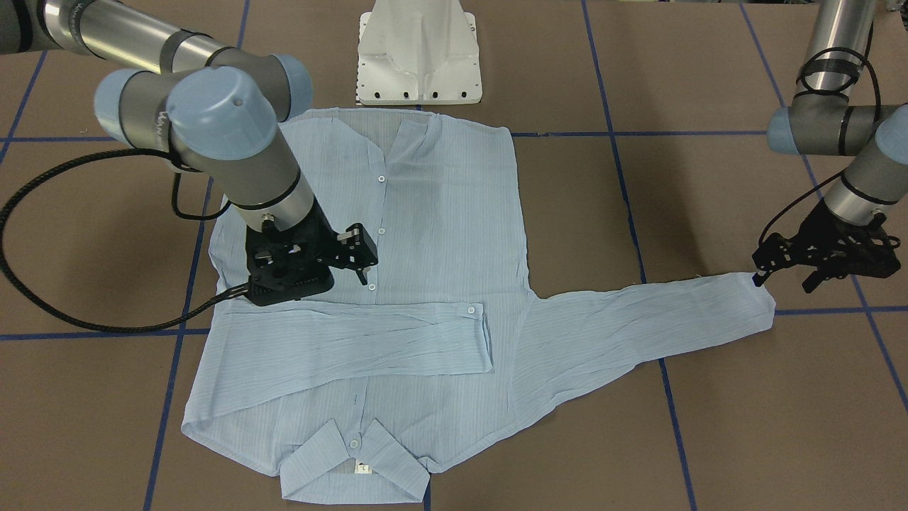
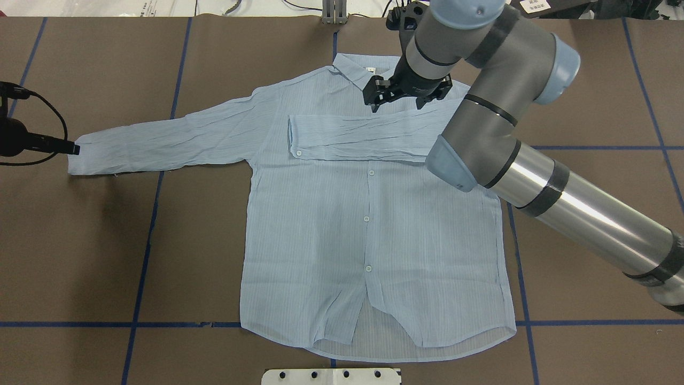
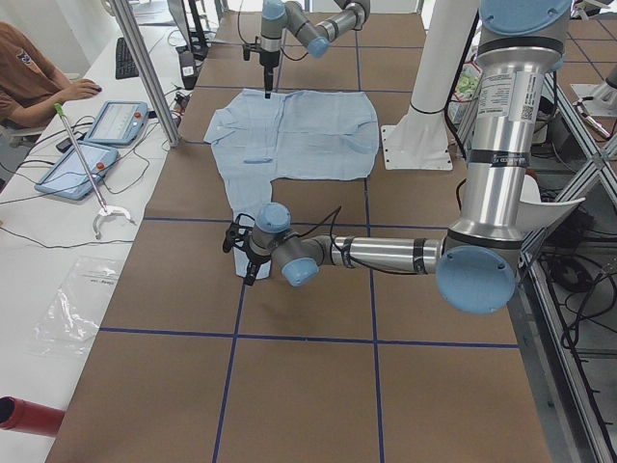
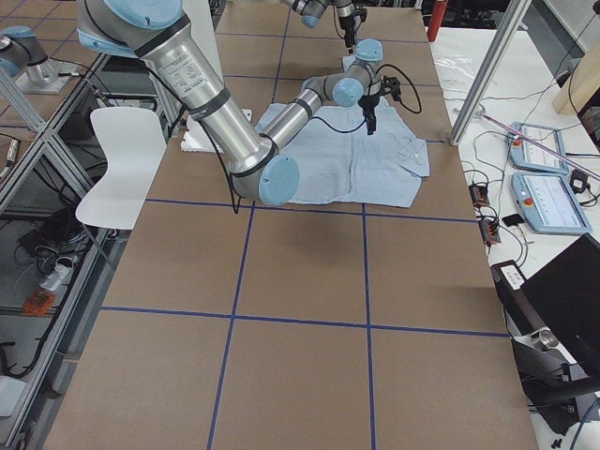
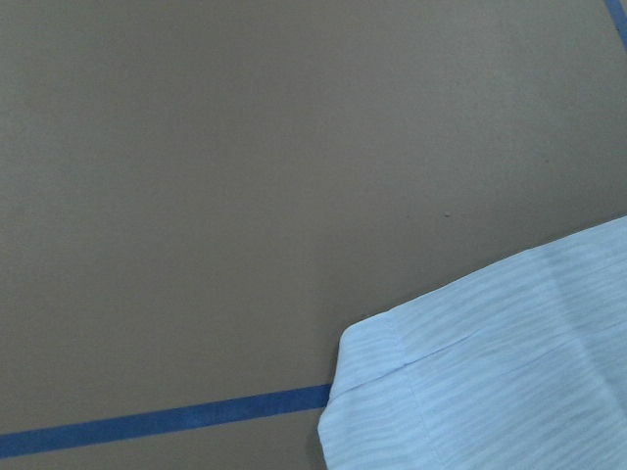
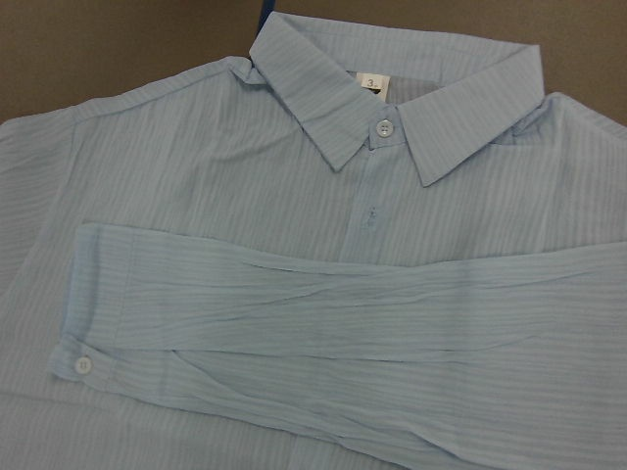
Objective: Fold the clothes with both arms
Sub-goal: 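Release the sleeve with the right gripper while the left gripper reaches the other cuff, then grasp and lift the other sleeve cuff with the left gripper while the right arm withdraws, then fold the sleeve across the chest with the left gripper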
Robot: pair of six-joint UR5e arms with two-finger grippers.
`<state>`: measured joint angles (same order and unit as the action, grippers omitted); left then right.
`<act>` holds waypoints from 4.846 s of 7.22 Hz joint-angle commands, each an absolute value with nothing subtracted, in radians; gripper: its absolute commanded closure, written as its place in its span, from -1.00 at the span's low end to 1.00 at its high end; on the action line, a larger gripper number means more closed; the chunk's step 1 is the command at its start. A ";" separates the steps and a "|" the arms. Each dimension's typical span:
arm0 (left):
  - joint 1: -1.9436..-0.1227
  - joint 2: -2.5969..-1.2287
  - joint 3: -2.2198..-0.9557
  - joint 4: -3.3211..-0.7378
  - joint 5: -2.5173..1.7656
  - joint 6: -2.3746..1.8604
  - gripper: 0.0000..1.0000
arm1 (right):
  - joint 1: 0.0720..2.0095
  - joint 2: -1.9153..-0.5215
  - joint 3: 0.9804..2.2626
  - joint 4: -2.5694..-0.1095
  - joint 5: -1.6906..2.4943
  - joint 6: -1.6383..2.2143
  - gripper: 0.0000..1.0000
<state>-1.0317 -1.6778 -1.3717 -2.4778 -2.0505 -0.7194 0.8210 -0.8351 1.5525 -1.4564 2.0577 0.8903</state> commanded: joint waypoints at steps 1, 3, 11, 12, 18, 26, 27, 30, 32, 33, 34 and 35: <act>-1.017 -1.726 -1.303 -2.482 -2.045 -0.716 -0.70 | 0.844 -0.859 1.572 -1.457 2.074 0.874 -1.00; -1.017 -1.736 -1.287 -2.480 -2.045 -0.715 -0.40 | 0.848 -0.868 1.582 -1.457 2.074 0.874 -1.00; -1.019 -1.730 -1.304 -2.464 -2.054 -0.718 1.00 | 0.851 -0.876 1.585 -1.456 2.071 0.873 -1.00; -1.019 -1.727 -1.316 -2.464 -2.060 -0.718 1.00 | 0.857 -0.882 1.589 -1.456 2.072 0.873 -1.00; -1.019 -1.992 -1.736 -1.724 -2.164 -0.797 1.00 | 0.960 -1.133 1.713 -1.448 2.114 0.705 -1.00; -0.927 -2.533 -1.391 -1.980 -2.260 -1.425 1.00 | 1.181 -1.347 1.700 -1.445 2.273 0.431 -1.00; -0.919 -2.551 -1.390 -1.980 -2.261 -1.442 1.00 | 1.181 -1.345 1.689 -1.443 2.272 0.425 -1.00; -0.835 -2.595 -1.390 -1.982 -2.255 -1.492 1.00 | 1.181 -1.342 1.665 -1.443 2.270 0.422 -1.00; -0.793 -2.637 -1.324 -2.009 -2.218 -1.528 1.00 | 1.181 -1.341 1.663 -1.443 2.270 0.425 -1.00; -0.787 -2.649 -1.230 -2.114 -2.194 -1.551 1.00 | 1.181 -1.341 1.661 -1.443 2.269 0.426 -1.00; -0.776 -2.661 -1.135 -2.226 -2.148 -1.569 1.00 | 1.181 -1.338 1.651 -1.443 2.270 0.426 -1.00; -0.746 -2.680 -1.074 -2.267 -2.097 -1.569 1.00 | 1.181 -1.336 1.646 -1.443 2.270 0.426 -1.00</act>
